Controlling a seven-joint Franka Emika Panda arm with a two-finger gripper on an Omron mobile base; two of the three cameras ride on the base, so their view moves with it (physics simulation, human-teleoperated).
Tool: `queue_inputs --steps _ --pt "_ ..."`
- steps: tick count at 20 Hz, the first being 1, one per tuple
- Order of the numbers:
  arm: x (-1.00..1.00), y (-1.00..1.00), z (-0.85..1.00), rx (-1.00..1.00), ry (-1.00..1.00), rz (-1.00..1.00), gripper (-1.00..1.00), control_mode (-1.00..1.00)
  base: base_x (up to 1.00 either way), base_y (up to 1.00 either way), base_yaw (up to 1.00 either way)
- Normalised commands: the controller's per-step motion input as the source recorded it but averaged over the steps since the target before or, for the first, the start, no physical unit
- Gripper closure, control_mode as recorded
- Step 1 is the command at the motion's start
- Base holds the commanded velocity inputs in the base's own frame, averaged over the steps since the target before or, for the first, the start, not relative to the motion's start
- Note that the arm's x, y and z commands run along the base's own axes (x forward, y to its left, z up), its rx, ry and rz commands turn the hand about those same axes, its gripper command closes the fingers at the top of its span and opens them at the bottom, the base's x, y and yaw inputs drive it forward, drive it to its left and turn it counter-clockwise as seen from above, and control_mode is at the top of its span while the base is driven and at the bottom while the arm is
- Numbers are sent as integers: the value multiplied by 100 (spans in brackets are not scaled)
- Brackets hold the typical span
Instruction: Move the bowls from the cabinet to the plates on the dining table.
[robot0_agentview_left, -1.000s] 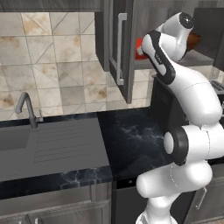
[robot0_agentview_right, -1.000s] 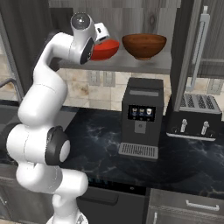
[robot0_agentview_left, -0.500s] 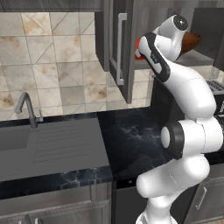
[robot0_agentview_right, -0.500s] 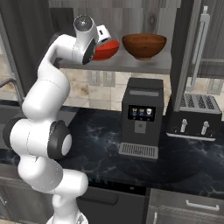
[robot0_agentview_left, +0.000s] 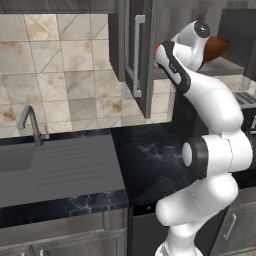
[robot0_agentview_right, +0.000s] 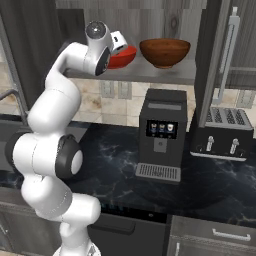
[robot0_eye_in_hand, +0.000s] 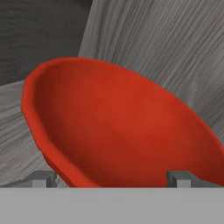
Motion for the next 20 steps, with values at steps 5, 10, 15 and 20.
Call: queue_inputs --steps 5,10,15,20 --pt "24 0 0 -2 0 0 -100 -100 0 0 0" --pt "24 0 0 0 0 0 -100 -100 0 0 0" --pt "18 0 0 0 0 0 -100 -100 0 0 0" --pt "11 0 0 0 0 0 100 -100 0 0 0"
